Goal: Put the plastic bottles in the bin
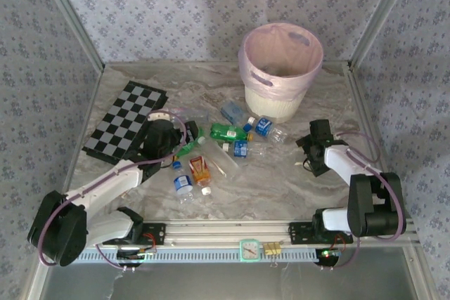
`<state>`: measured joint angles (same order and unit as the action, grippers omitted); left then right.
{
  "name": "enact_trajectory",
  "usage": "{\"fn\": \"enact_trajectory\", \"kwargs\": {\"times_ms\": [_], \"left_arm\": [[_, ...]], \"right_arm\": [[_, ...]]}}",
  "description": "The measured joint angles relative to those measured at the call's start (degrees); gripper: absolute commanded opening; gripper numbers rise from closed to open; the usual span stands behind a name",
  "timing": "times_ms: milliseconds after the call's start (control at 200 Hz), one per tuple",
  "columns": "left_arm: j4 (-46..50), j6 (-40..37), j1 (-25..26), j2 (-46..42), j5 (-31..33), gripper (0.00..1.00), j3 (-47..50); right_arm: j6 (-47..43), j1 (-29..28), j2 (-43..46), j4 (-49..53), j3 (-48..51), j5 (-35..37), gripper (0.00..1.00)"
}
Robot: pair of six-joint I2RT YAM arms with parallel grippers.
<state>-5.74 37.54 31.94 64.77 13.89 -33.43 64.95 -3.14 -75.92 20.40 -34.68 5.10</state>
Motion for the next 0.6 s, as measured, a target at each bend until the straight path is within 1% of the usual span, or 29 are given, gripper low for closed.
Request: {"fn": "enact_trajectory", "kwargs": {"times_ms": [160, 290, 485, 600], "left_arm": [[0.6, 0.0, 0.0, -1.7, 0.7, 1.00, 0.6], [1.6, 0.0, 0.0, -3.0, 0.7, 1.00, 1.0], [4.2, 0.5, 0.0, -6.0, 0.6, 1.00, 1.0], [6.4, 1.2, 0.0, -9.0, 0.2, 1.00, 1.3]], "right_arm": [[0.0, -0.3, 0.1, 0.1, 0.3, 0.6, 0.88], [-0.6, -1.0, 0.4, 0.4, 0.5, 1.2, 0.78], [-2.7, -2.2, 2.0, 0.4, 1.7, 2.8, 0.58], [-3.5, -3.3, 3.8, -1.4, 2.2, 2.2, 0.54]]}}
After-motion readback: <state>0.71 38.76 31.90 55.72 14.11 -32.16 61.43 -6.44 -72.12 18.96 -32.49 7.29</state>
